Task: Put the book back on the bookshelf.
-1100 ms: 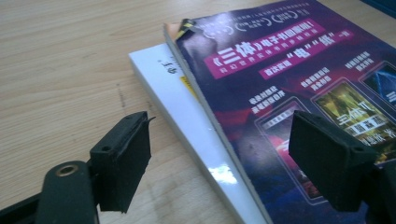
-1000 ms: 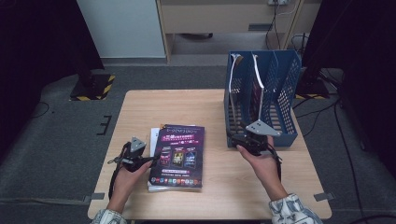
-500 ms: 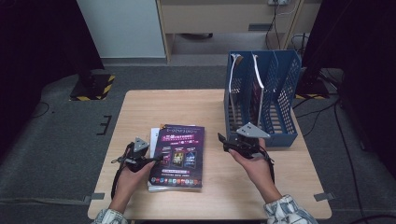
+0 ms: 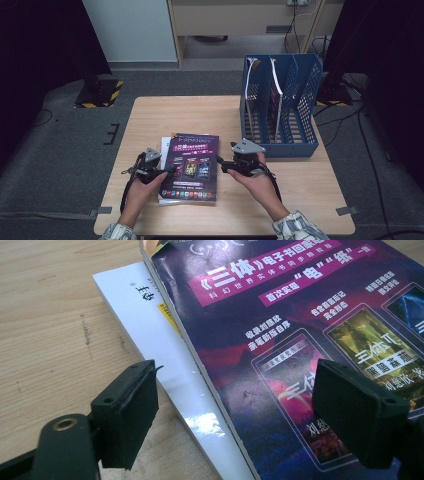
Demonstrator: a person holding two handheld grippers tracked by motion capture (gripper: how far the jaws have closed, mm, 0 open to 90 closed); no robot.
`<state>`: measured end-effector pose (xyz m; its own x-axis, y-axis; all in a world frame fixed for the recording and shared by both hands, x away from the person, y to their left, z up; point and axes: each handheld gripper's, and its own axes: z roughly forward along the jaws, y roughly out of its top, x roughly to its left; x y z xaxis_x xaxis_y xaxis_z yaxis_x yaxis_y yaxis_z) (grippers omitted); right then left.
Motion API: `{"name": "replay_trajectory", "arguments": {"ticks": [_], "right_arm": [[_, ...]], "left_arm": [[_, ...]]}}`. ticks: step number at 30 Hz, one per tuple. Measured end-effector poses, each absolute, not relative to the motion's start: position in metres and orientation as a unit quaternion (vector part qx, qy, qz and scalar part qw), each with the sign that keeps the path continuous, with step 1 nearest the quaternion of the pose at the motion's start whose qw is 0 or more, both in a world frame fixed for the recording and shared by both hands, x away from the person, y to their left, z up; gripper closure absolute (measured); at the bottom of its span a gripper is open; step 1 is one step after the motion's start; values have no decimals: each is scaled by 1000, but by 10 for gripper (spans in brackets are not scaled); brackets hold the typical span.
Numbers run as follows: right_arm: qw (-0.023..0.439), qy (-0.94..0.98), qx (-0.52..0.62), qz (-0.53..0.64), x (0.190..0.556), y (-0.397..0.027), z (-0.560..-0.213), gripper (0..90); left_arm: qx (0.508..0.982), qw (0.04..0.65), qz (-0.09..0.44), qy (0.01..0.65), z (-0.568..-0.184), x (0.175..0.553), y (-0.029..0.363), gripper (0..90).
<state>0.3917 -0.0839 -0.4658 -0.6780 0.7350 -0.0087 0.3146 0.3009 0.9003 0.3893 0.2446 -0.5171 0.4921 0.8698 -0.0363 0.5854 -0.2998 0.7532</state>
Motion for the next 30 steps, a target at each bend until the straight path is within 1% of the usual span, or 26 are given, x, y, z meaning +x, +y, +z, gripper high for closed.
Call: {"name": "replay_trajectory", "arguments": {"ticks": [7, 11, 15, 21, 26, 30], "right_arm": [[194, 793, 331, 474, 396, -70, -478, 230], [177, 795, 336, 473, 399, -62, -483, 210], [173, 794, 341, 473, 405, -54, -487, 188], [153, 796, 351, 469, 416, -44, -498, 178], [145, 804, 351, 458, 419, -38, -504, 155], [135, 806, 356, 453, 417, -41, -505, 143]], "left_arm": [[779, 374, 185, 468, -518, 390, 245, 215], [775, 381, 177, 472, -520, 391, 247, 210], [774, 383, 175, 472, -520, 391, 247, 209], [761, 398, 159, 487, -524, 391, 251, 197], [762, 395, 165, 486, -524, 390, 250, 198], [771, 386, 181, 473, -521, 389, 247, 202]]}}
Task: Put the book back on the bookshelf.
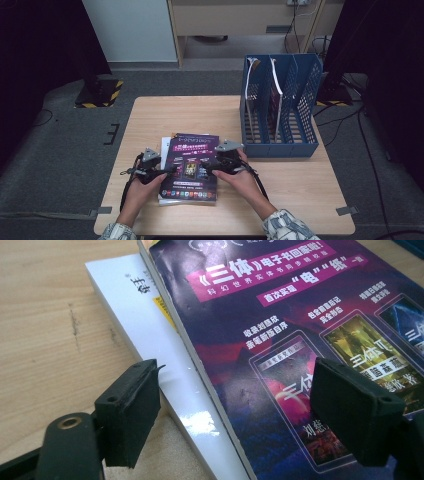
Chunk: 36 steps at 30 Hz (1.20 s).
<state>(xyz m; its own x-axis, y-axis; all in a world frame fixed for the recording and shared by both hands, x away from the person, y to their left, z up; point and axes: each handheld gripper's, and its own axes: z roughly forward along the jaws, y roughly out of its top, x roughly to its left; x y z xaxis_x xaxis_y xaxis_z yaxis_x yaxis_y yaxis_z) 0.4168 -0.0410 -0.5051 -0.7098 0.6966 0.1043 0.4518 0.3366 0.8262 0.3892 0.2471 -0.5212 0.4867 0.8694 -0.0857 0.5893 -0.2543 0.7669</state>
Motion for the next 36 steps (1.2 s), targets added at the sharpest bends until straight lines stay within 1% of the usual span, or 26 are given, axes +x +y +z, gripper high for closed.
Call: {"name": "replay_trajectory", "arguments": {"ticks": [5, 7, 8, 13, 15, 24, 29, 32, 36], "right_arm": [[132, 808, 354, 452, 414, -42, -507, 137], [127, 809, 355, 452, 413, -42, -508, 136], [129, 809, 354, 451, 413, -42, -508, 134], [126, 811, 356, 447, 413, -42, -511, 130], [124, 814, 354, 444, 413, -42, -512, 128], [111, 818, 361, 434, 416, -42, -521, 112], [94, 819, 372, 426, 420, -43, -527, 91], [72, 814, 386, 427, 423, -45, -531, 72], [55, 812, 392, 429, 426, -46, -533, 57]], "left_arm": [[781, 377, 199, 457, -519, 388, 245, 205], [785, 377, 203, 448, -519, 387, 243, 216], [787, 379, 196, 446, -518, 388, 243, 233], [791, 390, 169, 441, -520, 388, 236, 200], [793, 388, 172, 436, -521, 387, 233, 162], [792, 387, 174, 438, -521, 386, 233, 164], [790, 387, 177, 440, -522, 386, 232, 164], [790, 387, 177, 441, -522, 386, 232, 163], [790, 387, 178, 440, -522, 385, 232, 164]]}}
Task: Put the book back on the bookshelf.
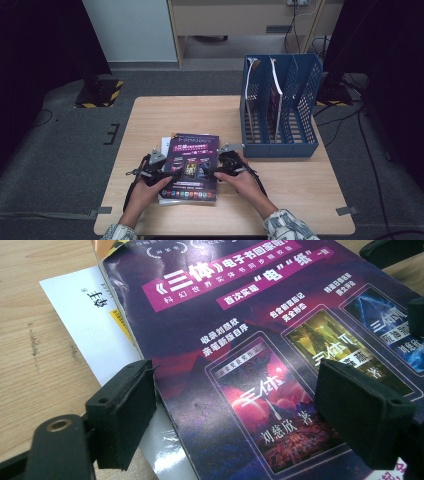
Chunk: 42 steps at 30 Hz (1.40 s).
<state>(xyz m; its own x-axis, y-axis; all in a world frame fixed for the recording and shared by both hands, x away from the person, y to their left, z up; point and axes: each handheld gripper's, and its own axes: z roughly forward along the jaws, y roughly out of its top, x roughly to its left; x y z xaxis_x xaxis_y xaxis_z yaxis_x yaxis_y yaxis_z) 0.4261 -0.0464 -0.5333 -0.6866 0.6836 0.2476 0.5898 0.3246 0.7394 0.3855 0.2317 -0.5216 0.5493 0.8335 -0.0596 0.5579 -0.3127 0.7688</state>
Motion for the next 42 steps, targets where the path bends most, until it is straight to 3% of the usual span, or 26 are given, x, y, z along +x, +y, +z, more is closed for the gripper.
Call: {"name": "replay_trajectory", "arguments": {"ticks": [24, 31, 42], "right_arm": [[37, 800, 398, 448, 440, -42, -540, 38], [19, 789, 412, 455, 442, -49, -538, 123], [29, 803, 399, 441, 446, -46, -537, 77]], "left_arm": [[793, 384, 175, 441, -520, 385, 232, 179], [794, 378, 173, 444, -519, 385, 231, 177], [794, 378, 176, 443, -519, 386, 231, 170]]}}
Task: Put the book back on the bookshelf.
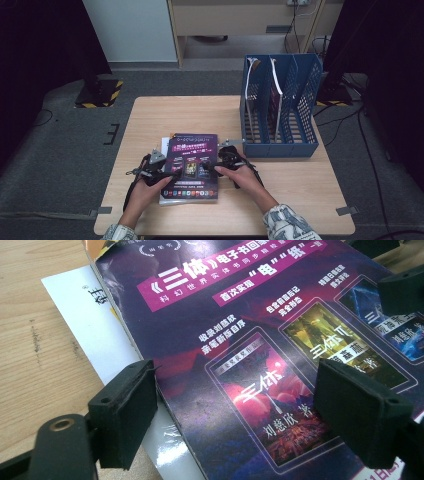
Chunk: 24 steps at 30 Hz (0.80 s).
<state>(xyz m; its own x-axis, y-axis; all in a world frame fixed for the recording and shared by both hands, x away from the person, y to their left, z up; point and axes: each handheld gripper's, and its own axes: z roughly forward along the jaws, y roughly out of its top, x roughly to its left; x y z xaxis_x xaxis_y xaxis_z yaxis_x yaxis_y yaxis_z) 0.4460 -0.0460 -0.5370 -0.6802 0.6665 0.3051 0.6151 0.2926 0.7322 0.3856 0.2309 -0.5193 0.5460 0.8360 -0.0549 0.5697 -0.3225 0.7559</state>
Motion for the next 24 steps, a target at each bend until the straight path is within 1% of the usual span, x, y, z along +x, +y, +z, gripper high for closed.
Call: {"name": "replay_trajectory", "arguments": {"ticks": [2, 5, 8, 13, 14, 24], "right_arm": [[27, 805, 401, 437, 448, -45, -536, 73], [27, 803, 402, 439, 450, -45, -536, 74], [28, 804, 399, 440, 449, -46, -537, 75], [26, 803, 399, 443, 448, -46, -537, 81], [24, 803, 397, 444, 448, -45, -537, 78], [25, 808, 403, 429, 441, -53, -535, 71]], "left_arm": [[793, 377, 181, 443, -519, 387, 230, 164], [793, 370, 201, 440, -517, 387, 226, 189], [789, 373, 211, 439, -514, 388, 223, 196], [792, 368, 196, 446, -517, 391, 226, 214], [790, 371, 191, 450, -518, 392, 227, 202], [801, 375, 181, 430, -518, 393, 222, 202]]}}
